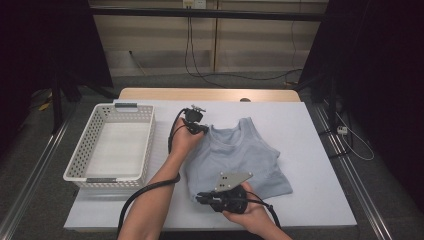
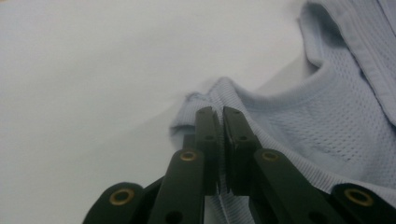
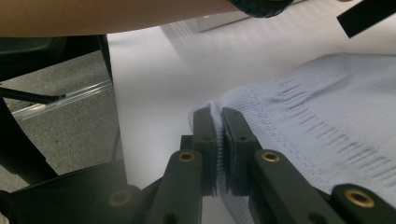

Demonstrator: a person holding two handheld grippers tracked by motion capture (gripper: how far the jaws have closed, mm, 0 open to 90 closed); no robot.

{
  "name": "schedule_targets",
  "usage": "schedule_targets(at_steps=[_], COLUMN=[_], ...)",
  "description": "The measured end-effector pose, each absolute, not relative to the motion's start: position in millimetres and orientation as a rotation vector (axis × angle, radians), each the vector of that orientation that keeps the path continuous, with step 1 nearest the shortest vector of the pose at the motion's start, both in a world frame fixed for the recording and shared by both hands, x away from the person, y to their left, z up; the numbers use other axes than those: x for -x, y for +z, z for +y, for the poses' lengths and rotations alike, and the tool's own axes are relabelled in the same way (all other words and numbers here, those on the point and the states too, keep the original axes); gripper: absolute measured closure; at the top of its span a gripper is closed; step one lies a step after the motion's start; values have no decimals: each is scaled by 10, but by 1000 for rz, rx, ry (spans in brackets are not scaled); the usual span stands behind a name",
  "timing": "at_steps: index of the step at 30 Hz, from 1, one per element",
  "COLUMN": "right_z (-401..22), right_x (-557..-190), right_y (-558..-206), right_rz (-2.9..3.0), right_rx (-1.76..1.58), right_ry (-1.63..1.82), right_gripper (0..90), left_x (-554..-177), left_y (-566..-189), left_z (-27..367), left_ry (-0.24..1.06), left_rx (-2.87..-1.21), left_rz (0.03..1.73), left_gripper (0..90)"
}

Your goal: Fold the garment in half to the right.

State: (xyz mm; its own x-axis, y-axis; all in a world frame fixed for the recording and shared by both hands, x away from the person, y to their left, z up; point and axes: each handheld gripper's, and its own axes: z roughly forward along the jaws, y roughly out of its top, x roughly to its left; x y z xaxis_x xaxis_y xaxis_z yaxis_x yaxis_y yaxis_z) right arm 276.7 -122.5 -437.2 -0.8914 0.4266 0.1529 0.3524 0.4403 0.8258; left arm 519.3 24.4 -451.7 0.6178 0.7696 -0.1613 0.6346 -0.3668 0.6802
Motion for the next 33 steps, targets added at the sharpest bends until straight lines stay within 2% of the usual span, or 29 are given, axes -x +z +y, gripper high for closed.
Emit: schedule_targets(at_steps=[10,24,28,30,33], right_z=[-1188,-1081,-1081,-1093,-1119], right_x=[-2779,-2787,-2792,-2796,-2799], right_y=[-4355,-4328,-4345,-4346,-4341], right_rz=[2583,2568,2576,2574,2573], right_rx=[-700,-671,-679,-683,-684], right_ry=[1461,1469,1471,1473,1474], right_gripper=[858,858,857,857,857], left_x=[-5225,-5248,-5257,-5264,-5274], left_y=[-4280,-4204,-4280,-4312,-4331], left_z=[689,909,907,910,921], left_ry=[251,196,207,222,230], left_rx=[-2027,-1992,-1975,-1987,-1994], left_rz=[1194,1240,1212,1189,1173], left_gripper=[864,855,749,658,568])
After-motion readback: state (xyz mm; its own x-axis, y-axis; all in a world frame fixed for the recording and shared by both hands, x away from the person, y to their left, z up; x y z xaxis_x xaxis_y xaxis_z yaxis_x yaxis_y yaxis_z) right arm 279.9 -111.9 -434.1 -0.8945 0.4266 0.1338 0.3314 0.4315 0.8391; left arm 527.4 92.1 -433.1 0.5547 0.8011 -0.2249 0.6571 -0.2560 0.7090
